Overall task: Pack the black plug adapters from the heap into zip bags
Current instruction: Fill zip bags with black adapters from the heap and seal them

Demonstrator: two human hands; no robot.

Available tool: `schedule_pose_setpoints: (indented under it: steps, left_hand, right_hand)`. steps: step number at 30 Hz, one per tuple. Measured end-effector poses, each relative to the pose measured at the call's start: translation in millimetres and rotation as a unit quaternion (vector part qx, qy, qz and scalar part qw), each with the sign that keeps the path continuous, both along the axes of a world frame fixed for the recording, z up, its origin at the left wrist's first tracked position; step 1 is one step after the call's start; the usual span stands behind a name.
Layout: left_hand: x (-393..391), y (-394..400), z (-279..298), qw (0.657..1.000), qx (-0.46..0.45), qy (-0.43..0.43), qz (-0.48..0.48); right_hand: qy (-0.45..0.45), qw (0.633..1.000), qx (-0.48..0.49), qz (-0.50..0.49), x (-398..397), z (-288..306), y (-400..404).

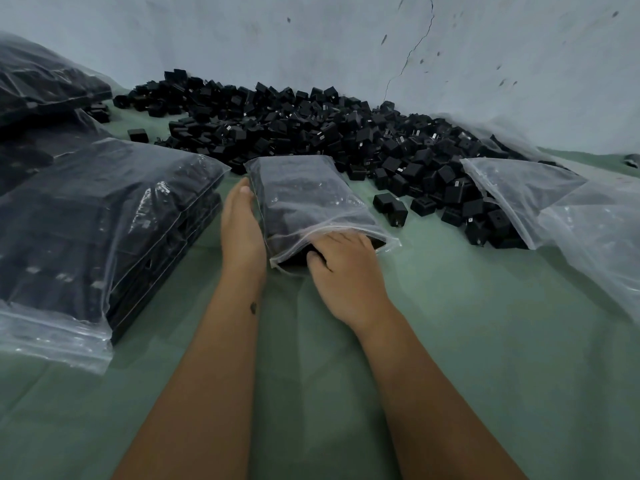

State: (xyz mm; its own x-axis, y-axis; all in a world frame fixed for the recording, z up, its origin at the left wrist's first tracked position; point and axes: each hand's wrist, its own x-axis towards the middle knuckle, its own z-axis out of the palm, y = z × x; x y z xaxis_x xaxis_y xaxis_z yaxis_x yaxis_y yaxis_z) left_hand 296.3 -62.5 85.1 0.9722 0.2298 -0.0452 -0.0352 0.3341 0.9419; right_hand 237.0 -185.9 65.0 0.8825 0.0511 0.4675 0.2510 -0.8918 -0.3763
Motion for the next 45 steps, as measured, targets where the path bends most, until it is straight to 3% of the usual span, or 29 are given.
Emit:
schedule_pose_setpoints:
  steps: [10,16,20,23,28,30,32,35,38,39,42,45]
  left_hand:
    - [4,-12,-6,0.999,0.004,0.024,-0.038]
    - [5,-12,-10,0.998,0.067,0.014,-0.014]
    - [6,-11,-12,0.995,0.101,0.002,-0.023]
    - [6,-11,-15,0.987,0.153,-0.023,-0.046]
    - [6,-11,-15,0.974,0.224,-0.027,-0.032]
    - [6,-10,-16,0.97,0.242,-0.024,-0.019]
    - [6,-10,-16,0.965,0.262,-0.02,-0.005]
    - [4,-10,-17,0.959,0.281,-0.037,0.008]
    - [0,-7,-18,0.937,0.339,-0.076,0.042]
    - [-1,-7,-18,0.928,0.358,-0.094,0.049]
    - [-9,-10,-15,0.899,0.404,-0.165,0.025]
    - [-16,-13,-11,0.874,0.436,-0.214,-0.019]
  right_hand:
    - [0.084,0.989,-0.12,-0.002,21,9,18]
    - [0.172,0.979,-0.109,-0.017,39,18,21]
    - [0.151,0.982,-0.108,0.035,45,17,19]
    - [0.041,0.988,-0.141,0.043,33,12,14]
    - [-0.154,0.985,-0.052,0.064,9,10,-2]
    - [-0.263,0.965,-0.013,0.015,8,16,-10]
    - [-0.31,0.944,0.083,-0.072,8,21,-26]
    - [-0.183,0.94,0.219,-0.187,12,13,-71]
    - [0.012,0.924,0.34,-0.175,14,7,-95]
    - [0.054,0.92,0.345,-0.176,15,8,-94]
    - [0.148,0.952,0.193,-0.185,21,5,-93]
    - [0.136,0.96,0.147,-0.196,24,-1,-97]
